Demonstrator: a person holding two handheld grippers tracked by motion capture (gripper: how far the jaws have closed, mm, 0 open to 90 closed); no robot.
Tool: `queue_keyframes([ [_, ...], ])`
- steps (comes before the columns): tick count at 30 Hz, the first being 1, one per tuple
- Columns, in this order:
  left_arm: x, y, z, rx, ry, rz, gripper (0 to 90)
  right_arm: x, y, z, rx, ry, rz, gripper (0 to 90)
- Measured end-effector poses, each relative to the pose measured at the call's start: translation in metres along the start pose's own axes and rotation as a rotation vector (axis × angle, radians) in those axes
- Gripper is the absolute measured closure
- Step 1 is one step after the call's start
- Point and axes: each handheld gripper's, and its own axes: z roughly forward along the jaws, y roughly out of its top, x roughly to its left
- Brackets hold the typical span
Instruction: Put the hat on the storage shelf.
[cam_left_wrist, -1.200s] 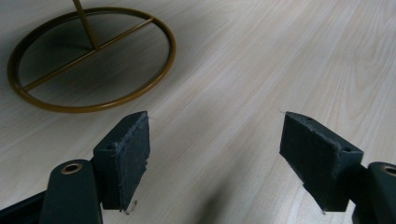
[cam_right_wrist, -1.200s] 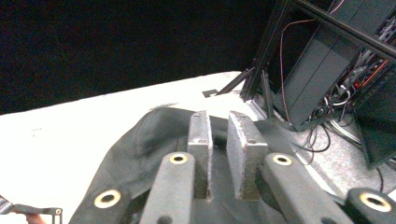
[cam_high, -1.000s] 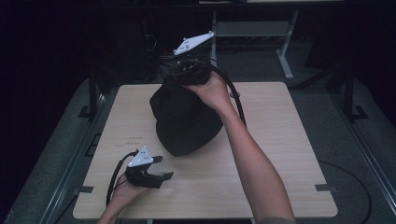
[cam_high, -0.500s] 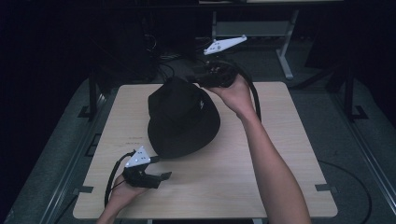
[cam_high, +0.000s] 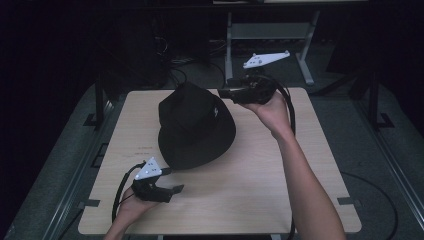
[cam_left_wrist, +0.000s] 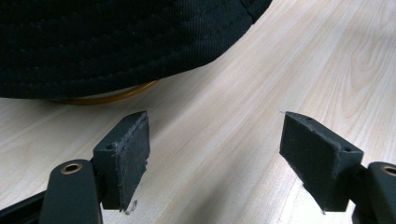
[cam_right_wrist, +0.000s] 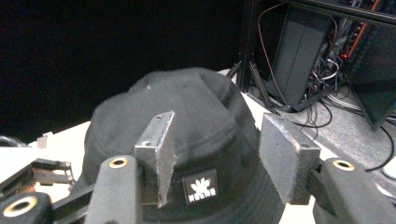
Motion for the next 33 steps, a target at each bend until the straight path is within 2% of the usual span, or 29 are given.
queue_keyframes([
  [9, -0.001, 0.000, 0.000, 0.002, -0.003, 0.003, 23.4, -0.008, -0.019, -0.015, 0.000, -0.022, 0.030, 35.1],
  [21, -0.001, 0.000, 0.001, -0.001, -0.003, 0.005, 23.3, -0.012, -0.037, -0.032, 0.012, -0.044, 0.039, 33.8],
  [27, 0.000, 0.000, 0.000, 0.009, 0.003, 0.014, 23.1, -0.015, -0.044, -0.039, 0.019, -0.052, 0.058, 31.4],
  [29, 0.000, 0.000, 0.000, 0.000, 0.004, -0.002, 23.1, -0.016, -0.047, -0.041, 0.021, -0.052, 0.065, 30.9],
  [33, 0.001, -0.001, -0.001, -0.005, 0.005, -0.008, 23.1, -0.018, -0.053, -0.044, 0.033, -0.051, 0.077, 29.0],
])
